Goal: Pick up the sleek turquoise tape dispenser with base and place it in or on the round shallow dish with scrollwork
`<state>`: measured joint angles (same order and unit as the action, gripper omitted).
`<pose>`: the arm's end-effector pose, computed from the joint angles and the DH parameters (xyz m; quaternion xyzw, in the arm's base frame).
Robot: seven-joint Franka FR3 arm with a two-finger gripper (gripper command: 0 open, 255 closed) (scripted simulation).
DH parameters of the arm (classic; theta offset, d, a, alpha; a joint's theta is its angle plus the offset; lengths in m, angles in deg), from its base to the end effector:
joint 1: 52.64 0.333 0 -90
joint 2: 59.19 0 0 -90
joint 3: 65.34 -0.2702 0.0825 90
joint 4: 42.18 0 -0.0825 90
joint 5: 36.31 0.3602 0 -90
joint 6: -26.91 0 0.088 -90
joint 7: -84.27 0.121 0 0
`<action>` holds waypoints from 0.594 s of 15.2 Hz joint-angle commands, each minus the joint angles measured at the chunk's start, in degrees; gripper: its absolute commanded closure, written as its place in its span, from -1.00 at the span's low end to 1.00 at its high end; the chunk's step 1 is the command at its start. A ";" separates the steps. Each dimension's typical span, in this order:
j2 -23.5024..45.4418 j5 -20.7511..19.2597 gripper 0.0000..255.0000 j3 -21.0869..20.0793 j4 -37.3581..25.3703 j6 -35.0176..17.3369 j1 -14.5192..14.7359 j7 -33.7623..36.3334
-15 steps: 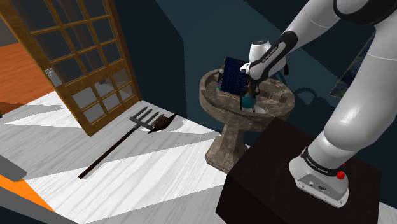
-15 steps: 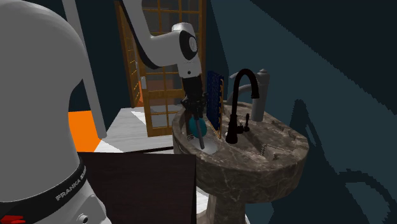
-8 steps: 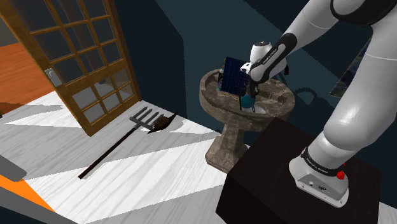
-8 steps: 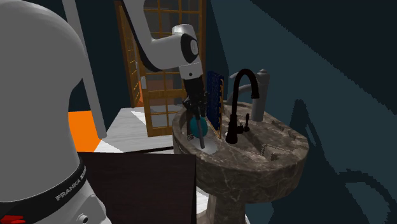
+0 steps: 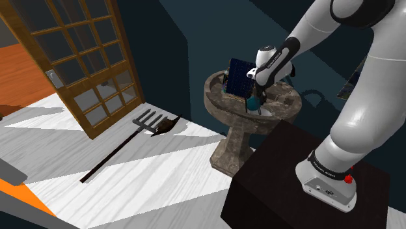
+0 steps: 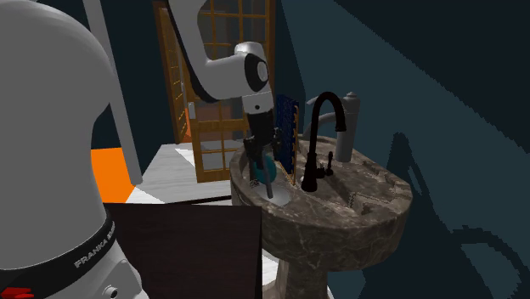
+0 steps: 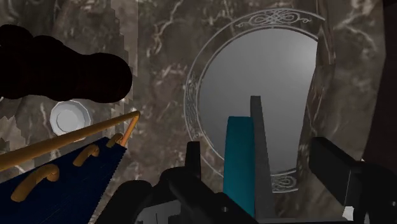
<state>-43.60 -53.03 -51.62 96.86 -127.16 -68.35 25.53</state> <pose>0.4080 -0.2295 0.1620 0.9201 0.3801 -0.0696 0.0648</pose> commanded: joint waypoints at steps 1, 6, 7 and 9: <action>1.87 0.38 -1.00 0.05 -0.12 0.58 -0.47 -0.81; -2.13 -0.58 -1.00 -0.07 1.49 3.39 1.84 1.87; -4.05 -0.47 -1.00 -0.18 1.49 5.35 2.12 1.79; -5.53 -0.38 -1.00 -0.29 1.42 6.91 2.32 1.74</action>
<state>-47.99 -53.36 -51.81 98.04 -121.27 -66.33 27.00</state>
